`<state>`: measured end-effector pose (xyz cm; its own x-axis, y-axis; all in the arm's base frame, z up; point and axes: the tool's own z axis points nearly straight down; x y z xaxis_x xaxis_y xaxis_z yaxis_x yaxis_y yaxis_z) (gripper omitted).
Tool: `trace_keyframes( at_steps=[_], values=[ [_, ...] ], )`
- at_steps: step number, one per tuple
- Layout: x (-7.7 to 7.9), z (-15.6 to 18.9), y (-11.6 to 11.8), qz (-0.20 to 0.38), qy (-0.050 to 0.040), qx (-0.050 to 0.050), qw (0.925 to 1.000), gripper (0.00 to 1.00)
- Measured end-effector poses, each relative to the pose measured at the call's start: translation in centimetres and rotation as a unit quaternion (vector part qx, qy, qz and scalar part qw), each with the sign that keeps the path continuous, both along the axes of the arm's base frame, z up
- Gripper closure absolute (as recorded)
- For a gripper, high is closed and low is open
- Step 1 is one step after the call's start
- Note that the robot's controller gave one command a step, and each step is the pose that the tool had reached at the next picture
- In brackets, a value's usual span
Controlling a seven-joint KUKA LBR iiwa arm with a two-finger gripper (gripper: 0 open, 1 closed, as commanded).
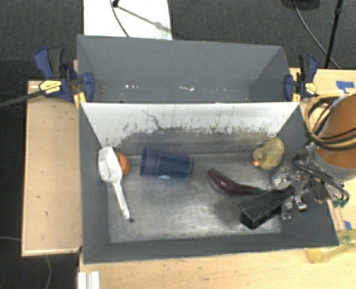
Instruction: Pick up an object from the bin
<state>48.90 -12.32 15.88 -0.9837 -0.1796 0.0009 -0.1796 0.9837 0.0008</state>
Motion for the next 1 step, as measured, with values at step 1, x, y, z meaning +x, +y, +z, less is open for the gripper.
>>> trace_keyframes(
  at_steps=[1],
  values=[
    [0.00,0.00,0.00,0.001,0.0000,0.000,1.0000,1.00]
  ],
)
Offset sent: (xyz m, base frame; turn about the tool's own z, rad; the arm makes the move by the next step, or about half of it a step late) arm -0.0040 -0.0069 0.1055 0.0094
